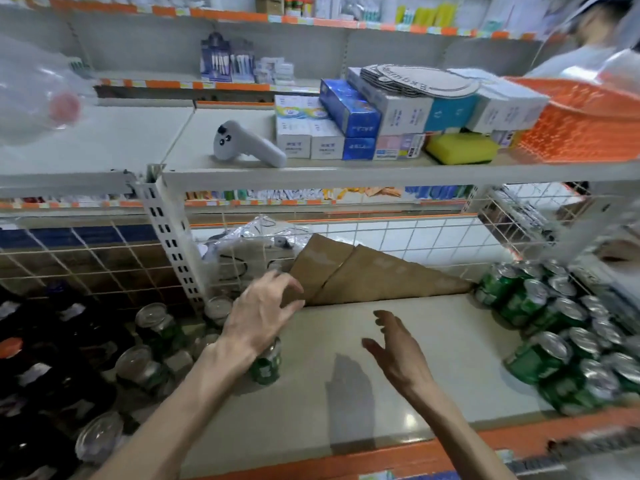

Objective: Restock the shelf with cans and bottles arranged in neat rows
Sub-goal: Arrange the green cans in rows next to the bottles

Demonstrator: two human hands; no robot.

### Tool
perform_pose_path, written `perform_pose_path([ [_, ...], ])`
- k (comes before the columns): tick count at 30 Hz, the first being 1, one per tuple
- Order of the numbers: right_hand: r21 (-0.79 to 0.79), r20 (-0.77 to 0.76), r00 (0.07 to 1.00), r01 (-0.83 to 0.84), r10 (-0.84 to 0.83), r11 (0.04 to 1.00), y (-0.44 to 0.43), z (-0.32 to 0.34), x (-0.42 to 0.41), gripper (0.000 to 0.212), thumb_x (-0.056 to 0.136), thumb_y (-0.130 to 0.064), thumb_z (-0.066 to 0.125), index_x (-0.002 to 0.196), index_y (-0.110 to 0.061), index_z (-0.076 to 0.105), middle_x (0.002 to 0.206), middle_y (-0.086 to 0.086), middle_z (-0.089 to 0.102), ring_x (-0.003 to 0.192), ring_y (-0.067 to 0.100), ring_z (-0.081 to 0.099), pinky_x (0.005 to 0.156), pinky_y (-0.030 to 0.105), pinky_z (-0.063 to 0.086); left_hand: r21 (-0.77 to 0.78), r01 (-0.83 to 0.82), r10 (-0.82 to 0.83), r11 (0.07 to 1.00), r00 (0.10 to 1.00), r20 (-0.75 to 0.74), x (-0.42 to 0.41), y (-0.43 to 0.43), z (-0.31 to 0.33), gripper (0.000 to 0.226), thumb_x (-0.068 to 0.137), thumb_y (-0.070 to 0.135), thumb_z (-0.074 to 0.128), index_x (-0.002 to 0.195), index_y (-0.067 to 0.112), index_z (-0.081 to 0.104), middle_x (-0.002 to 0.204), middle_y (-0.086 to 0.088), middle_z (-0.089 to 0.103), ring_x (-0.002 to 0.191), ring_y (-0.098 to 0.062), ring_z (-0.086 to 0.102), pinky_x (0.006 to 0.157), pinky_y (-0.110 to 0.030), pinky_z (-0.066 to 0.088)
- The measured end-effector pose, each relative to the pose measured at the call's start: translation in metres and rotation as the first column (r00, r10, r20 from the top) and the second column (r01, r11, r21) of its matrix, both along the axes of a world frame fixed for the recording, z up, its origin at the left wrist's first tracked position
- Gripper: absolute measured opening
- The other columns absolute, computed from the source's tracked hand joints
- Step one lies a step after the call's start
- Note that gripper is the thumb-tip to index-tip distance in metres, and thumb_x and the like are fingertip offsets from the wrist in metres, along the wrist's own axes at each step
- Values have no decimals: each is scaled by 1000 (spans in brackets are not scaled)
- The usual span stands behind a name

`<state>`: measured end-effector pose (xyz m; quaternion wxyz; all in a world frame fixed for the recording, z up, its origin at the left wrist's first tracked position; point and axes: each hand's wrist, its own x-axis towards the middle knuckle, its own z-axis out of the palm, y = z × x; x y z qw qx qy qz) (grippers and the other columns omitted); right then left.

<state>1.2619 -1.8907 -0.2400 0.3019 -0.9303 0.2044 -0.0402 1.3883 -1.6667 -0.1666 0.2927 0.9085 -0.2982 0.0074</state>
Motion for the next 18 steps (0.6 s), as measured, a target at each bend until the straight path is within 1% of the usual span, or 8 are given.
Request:
perform_pose_path([
  [3,-63,-13,987,160,-161,985,-61,10,-33,55,92,-33,65,140,-16,42,134,6,56,119,24,55,90,38,49,29,143,-141,989,986,-85,-13,-83,-5,17,90,33,69,106,27,67,111,8,59,108,-18,59,89,-30,46],
  [5,-101,-30,965,256,-260,961,-104,17,-57,55,91,-31,66,138,-12,45,131,9,58,120,28,54,92,38,46,57,235,-222,970,961,-166,-27,-141,-11,22,93,28,66,114,23,66,118,7,58,117,-17,55,82,-21,35],
  [6,-125,-31,953,296,-302,947,-124,19,-69,54,91,-31,66,137,-10,46,130,11,58,120,30,54,93,39,45,55,283,-266,958,941,-209,-34,-169,-14,24,94,26,66,117,19,65,121,4,60,118,-17,56,80,-21,34],
  [8,-193,-46,931,346,-361,918,-161,22,-91,51,90,-31,66,132,-7,48,126,14,58,119,33,54,94,40,44,45,370,-344,928,898,-275,-49,-219,-19,27,94,24,66,119,17,64,124,1,63,115,-19,60,82,-23,41],
  [10,-282,-83,915,359,-396,889,-193,23,-112,47,88,-31,65,126,-6,50,121,15,58,115,35,54,93,41,43,50,421,-388,906,872,-297,-63,-261,-23,28,92,25,68,119,19,64,122,2,62,113,-16,59,82,-24,42],
  [12,-359,-97,908,349,-407,865,-220,25,-130,47,90,-31,64,126,-5,51,122,16,57,115,35,53,95,41,42,50,484,-447,874,840,-308,-77,-300,-28,33,90,27,70,121,20,62,121,2,62,113,-16,58,82,-25,43],
  [15,-366,-64,909,362,-411,857,-257,28,-154,43,90,-27,64,128,-8,53,120,16,60,111,36,53,93,43,43,56,571,-518,819,777,-358,-100,-353,-33,45,89,27,71,130,19,56,125,0,59,108,-12,56,80,-22,40],
  [18,-362,-152,888,359,-434,861,-282,32,-174,38,92,-26,61,125,-8,53,120,15,59,114,36,53,89,41,43,72,654,-590,753,720,-366,-120,-393,-40,49,86,25,75,131,16,56,129,-2,58,111,-14,55,83,-24,42],
])
